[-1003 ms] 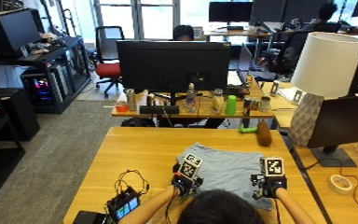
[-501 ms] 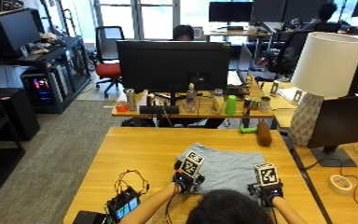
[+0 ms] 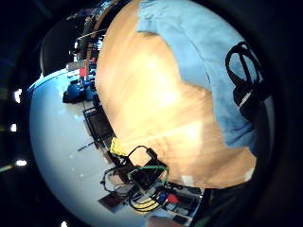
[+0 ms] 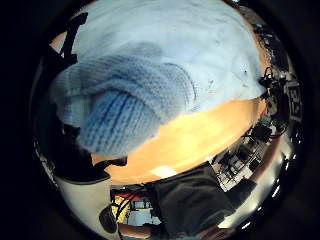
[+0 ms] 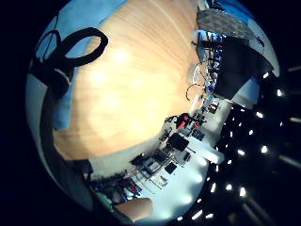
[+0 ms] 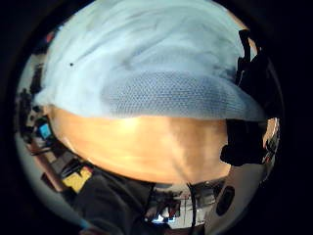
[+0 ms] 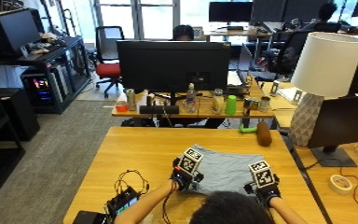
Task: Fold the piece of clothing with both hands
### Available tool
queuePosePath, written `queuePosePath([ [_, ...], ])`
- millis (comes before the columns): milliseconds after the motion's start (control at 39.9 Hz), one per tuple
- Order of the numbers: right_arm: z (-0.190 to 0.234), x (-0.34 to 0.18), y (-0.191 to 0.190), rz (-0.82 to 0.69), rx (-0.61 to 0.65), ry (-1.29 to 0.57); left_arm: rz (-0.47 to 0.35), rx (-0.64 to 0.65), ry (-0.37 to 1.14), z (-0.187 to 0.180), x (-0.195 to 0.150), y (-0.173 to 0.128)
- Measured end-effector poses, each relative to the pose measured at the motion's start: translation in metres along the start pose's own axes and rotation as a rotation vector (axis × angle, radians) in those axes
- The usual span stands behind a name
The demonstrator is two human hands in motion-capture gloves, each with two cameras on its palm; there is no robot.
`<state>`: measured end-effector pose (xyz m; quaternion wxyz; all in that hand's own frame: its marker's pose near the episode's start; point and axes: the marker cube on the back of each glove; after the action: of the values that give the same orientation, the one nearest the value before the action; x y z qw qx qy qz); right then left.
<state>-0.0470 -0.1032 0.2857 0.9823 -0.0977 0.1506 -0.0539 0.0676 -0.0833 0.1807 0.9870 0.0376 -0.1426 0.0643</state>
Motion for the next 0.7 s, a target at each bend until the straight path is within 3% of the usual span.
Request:
queuePosePath([
  [75,-0.016,0.004,0.0,-0.044,0.13,0.015,0.003,0.01,0.008,-0.004,-0.006,-0.007],
  [175,-0.043,0.014,0.017,-0.05,0.184,0.017,0.089,-0.152,0.083,-0.002,-0.009,-0.011],
  [401,-0.12,0.044,0.038,-0.004,0.327,-0.029,0.096,-0.198,0.127,-0.059,-0.037,-0.01],
  [602,-0.161,0.051,-0.005,0.084,0.371,-0.05,-0.063,-0.019,0.077,-0.097,-0.053,-0.034],
  [702,-0.171,0.035,-0.013,0.14,0.393,-0.101,-0.183,-0.075,0.105,-0.087,-0.05,-0.036],
])
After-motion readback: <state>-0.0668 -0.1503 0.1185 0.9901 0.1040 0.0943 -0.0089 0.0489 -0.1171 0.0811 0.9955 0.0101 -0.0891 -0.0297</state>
